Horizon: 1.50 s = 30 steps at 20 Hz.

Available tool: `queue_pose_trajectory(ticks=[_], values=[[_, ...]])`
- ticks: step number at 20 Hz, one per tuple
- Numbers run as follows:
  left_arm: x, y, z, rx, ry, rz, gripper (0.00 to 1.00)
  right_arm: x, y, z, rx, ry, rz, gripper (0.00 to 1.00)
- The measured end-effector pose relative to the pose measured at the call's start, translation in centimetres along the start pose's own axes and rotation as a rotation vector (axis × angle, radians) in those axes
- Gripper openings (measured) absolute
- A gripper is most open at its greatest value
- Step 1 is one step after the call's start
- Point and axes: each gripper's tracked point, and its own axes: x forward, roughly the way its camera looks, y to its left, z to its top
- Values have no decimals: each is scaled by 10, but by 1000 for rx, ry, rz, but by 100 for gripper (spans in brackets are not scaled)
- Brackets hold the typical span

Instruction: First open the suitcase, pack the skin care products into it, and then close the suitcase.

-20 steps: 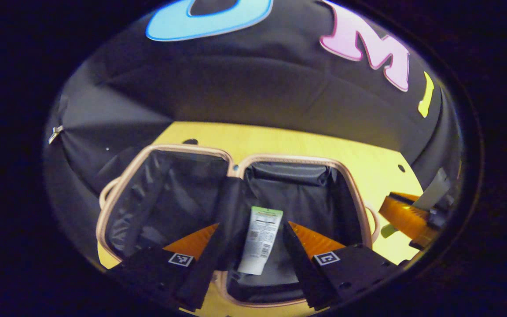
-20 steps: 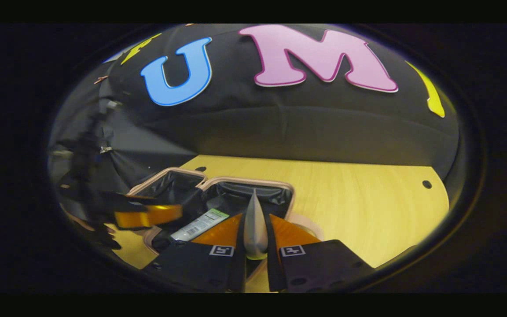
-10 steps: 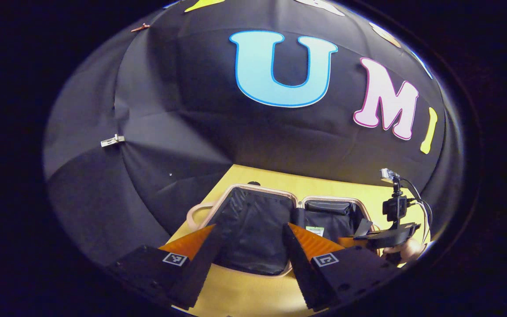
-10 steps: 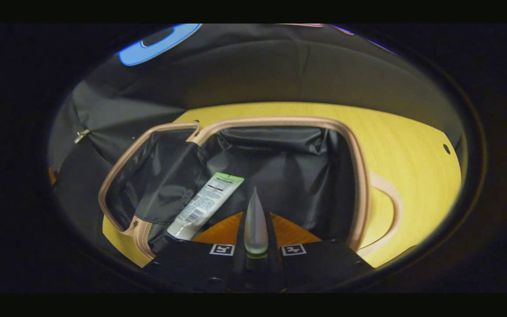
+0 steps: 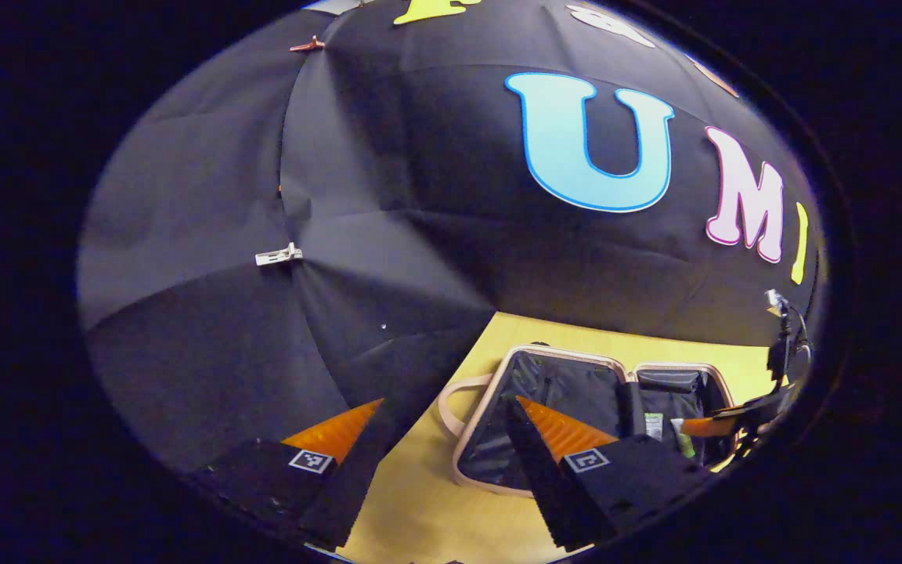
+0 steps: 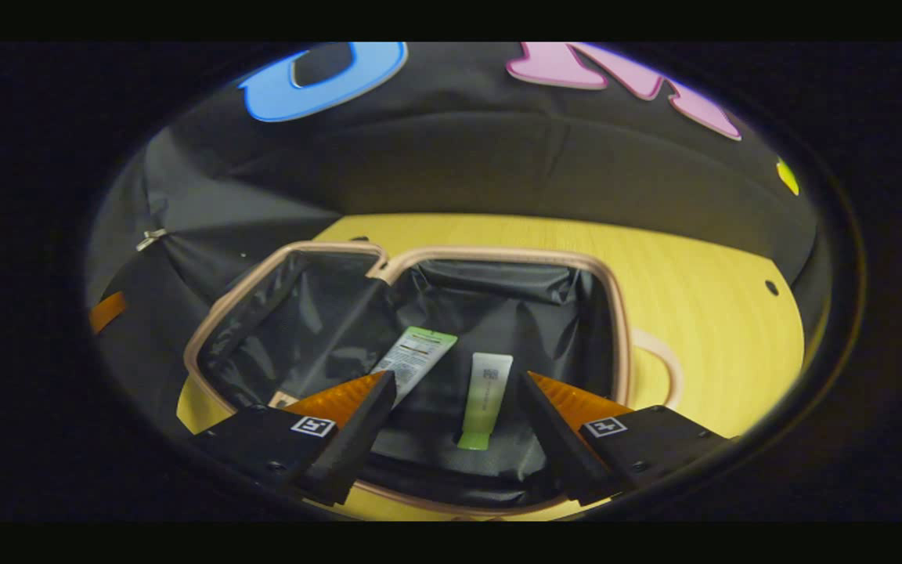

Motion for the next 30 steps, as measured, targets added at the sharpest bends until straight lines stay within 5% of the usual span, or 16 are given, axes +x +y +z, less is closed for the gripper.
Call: queue_pose_trajectory(ticks=[3,5,13,14,16,19,22,24,30], values=[[53,-20,-16,-25,42,-197,95,-45,-5,19,-63,-119,5,98],[99,-23,-24,-92,90,-240,95,-74,-13,21,-94,-184,9,98],[173,21,-96,-518,349,-190,86,-131,-71,18,-50,-209,-55,98],[173,13,-105,-564,383,-215,91,-134,-79,20,-45,-216,-68,98],[175,10,-114,-628,418,-234,75,-138,-90,21,-55,-226,-97,98],[179,3,-121,-709,437,-239,19,-141,-96,17,-77,-227,-120,98],[173,6,-101,-674,387,-266,15,-145,-100,14,-80,-229,-129,98],[159,1,-80,-563,356,-258,8,-149,-107,15,-79,-233,-138,98],[56,-74,64,-361,184,-377,6,-167,-134,28,-53,-260,-144,99]])
